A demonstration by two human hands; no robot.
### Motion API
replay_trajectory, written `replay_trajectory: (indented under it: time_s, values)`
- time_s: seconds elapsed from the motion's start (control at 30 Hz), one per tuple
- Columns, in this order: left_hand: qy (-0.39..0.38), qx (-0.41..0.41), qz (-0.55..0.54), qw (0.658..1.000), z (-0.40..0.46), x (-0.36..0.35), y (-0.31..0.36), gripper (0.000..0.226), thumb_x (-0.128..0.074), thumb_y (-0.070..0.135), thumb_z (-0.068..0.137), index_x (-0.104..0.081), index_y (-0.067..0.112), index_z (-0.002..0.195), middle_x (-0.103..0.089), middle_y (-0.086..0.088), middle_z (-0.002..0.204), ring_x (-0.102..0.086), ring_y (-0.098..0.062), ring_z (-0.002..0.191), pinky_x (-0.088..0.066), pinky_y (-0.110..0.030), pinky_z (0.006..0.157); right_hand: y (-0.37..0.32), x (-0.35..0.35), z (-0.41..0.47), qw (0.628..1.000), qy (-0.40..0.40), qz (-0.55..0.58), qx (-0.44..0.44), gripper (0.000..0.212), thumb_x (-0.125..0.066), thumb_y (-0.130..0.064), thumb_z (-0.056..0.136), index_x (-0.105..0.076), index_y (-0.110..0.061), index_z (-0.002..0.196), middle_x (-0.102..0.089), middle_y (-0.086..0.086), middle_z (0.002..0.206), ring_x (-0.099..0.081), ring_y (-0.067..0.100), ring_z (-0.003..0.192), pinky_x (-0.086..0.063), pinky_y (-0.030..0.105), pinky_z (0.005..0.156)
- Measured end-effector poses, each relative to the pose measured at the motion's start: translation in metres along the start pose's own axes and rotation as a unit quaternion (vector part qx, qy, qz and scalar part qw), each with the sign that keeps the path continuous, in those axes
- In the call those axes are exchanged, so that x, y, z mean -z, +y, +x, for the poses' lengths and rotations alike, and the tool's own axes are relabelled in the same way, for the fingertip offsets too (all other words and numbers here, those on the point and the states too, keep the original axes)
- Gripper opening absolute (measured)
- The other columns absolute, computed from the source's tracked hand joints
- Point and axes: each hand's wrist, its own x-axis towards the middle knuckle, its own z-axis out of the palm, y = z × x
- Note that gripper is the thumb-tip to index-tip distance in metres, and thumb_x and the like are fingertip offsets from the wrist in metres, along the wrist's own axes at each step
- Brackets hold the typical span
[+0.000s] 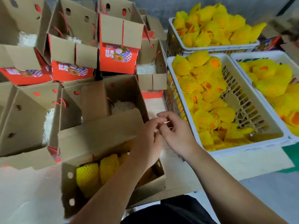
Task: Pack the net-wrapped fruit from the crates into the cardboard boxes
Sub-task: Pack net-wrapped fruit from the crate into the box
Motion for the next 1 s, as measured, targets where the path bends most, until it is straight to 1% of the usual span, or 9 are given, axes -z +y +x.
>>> replay_trajectory:
  time_s: [0.13, 0.2, 0.3, 0.4, 0.6, 0.73, 0.8, 0.9, 1.0]
  values:
    - [0.022, -0.013, -0.022, 0.999, 0.056, -0.058, 0.033, 0.041, -0.048, 0.015, 0.09, -0.061, 0.029, 0.127, -0.065, 0.01, 0.118, -0.065, -0.011, 0.1, -0.054, -0.038, 0.088, 0.039, 0.078, 0.039, 0.996, 0.075, -0.029, 0.036, 0.022, -0.058, -0.014, 0.094, -0.067, -0.026, 0.111, -0.069, -0.013, 0.084, -0.06, 0.0, 0.067, -0.043, 0.013, 0.06]
    - [0.016, -0.025, 0.002, 1.0, 0.084, -0.087, 0.046, 0.039, -0.052, 0.013, 0.091, -0.063, 0.025, 0.125, -0.068, 0.007, 0.112, -0.066, -0.011, 0.096, -0.053, -0.04, 0.088, 0.07, 0.118, 0.066, 0.99, 0.084, -0.108, 0.009, 0.021, -0.059, -0.014, 0.097, -0.065, -0.021, 0.116, -0.071, -0.004, 0.095, -0.065, 0.012, 0.079, -0.05, 0.028, 0.069]
    - [-0.01, -0.034, 0.151, 0.988, 0.12, -0.118, 0.057, 0.033, -0.056, 0.019, 0.095, -0.066, 0.031, 0.124, -0.071, 0.012, 0.112, -0.064, -0.011, 0.102, -0.053, -0.037, 0.089, 0.119, 0.153, 0.102, 0.927, -0.07, -0.345, -0.131, 0.053, -0.062, -0.029, 0.095, -0.046, -0.015, 0.143, -0.056, 0.016, 0.137, -0.054, 0.037, 0.125, -0.045, 0.043, 0.1]
    - [0.0, -0.047, 0.344, 0.938, 0.136, -0.129, 0.057, 0.028, -0.052, 0.029, 0.093, -0.068, 0.033, 0.115, -0.073, 0.012, 0.105, -0.063, -0.019, 0.098, -0.05, -0.039, 0.078, 0.15, 0.147, 0.112, 0.849, -0.224, -0.447, -0.174, 0.087, -0.069, -0.043, 0.089, -0.02, -0.021, 0.157, -0.036, 0.013, 0.152, -0.038, 0.04, 0.139, -0.037, 0.044, 0.111]
    - [-0.001, -0.083, 0.478, 0.874, 0.132, -0.145, 0.049, 0.025, -0.056, 0.035, 0.091, -0.071, 0.032, 0.111, -0.07, 0.008, 0.095, -0.06, -0.024, 0.096, -0.036, -0.04, 0.079, 0.17, 0.143, 0.115, 0.83, -0.217, -0.474, -0.201, 0.098, -0.087, -0.035, 0.072, -0.023, -0.029, 0.146, -0.039, 0.009, 0.148, -0.039, 0.036, 0.137, -0.043, 0.046, 0.105]
    - [-0.075, -0.026, 0.525, 0.848, 0.127, -0.157, 0.055, 0.061, -0.051, 0.048, 0.094, -0.042, 0.026, 0.149, -0.067, 0.003, 0.122, -0.054, -0.026, 0.115, -0.032, -0.045, 0.091, 0.148, 0.177, 0.117, 0.95, -0.113, -0.207, -0.203, 0.08, -0.087, -0.036, 0.073, -0.038, -0.021, 0.135, -0.062, 0.005, 0.12, -0.065, 0.022, 0.107, -0.052, 0.037, 0.08]
    - [-0.077, 0.006, 0.485, 0.871, 0.128, -0.164, 0.062, 0.095, -0.054, 0.066, 0.089, -0.015, 0.02, 0.162, -0.067, -0.001, 0.127, -0.056, -0.028, 0.119, -0.033, -0.048, 0.098, 0.131, 0.193, 0.114, 0.966, -0.106, -0.05, -0.232, 0.078, -0.085, -0.038, 0.074, -0.043, -0.023, 0.139, -0.067, -0.002, 0.112, -0.066, 0.004, 0.089, -0.053, 0.033, 0.068]
    - [-0.008, 0.023, 0.396, 0.918, 0.131, -0.162, 0.074, 0.102, -0.058, 0.077, 0.081, -0.014, 0.03, 0.159, -0.072, 0.003, 0.111, -0.066, -0.025, 0.107, -0.041, -0.045, 0.094, 0.112, 0.197, 0.11, 0.925, -0.175, 0.14, -0.306, 0.1, -0.08, -0.043, 0.074, -0.03, -0.025, 0.158, -0.051, -0.008, 0.133, -0.059, 0.011, 0.107, -0.051, 0.031, 0.086]
    - [0.072, 0.051, 0.196, 0.977, 0.127, -0.144, 0.078, 0.081, -0.068, 0.061, 0.081, -0.025, 0.046, 0.148, -0.061, 0.012, 0.129, -0.061, -0.017, 0.117, -0.05, -0.047, 0.093, 0.104, 0.2, 0.129, 0.832, -0.172, 0.415, -0.326, 0.061, -0.065, -0.037, 0.084, -0.054, -0.017, 0.14, -0.069, 0.005, 0.102, -0.064, 0.019, 0.074, -0.053, 0.031, 0.066]
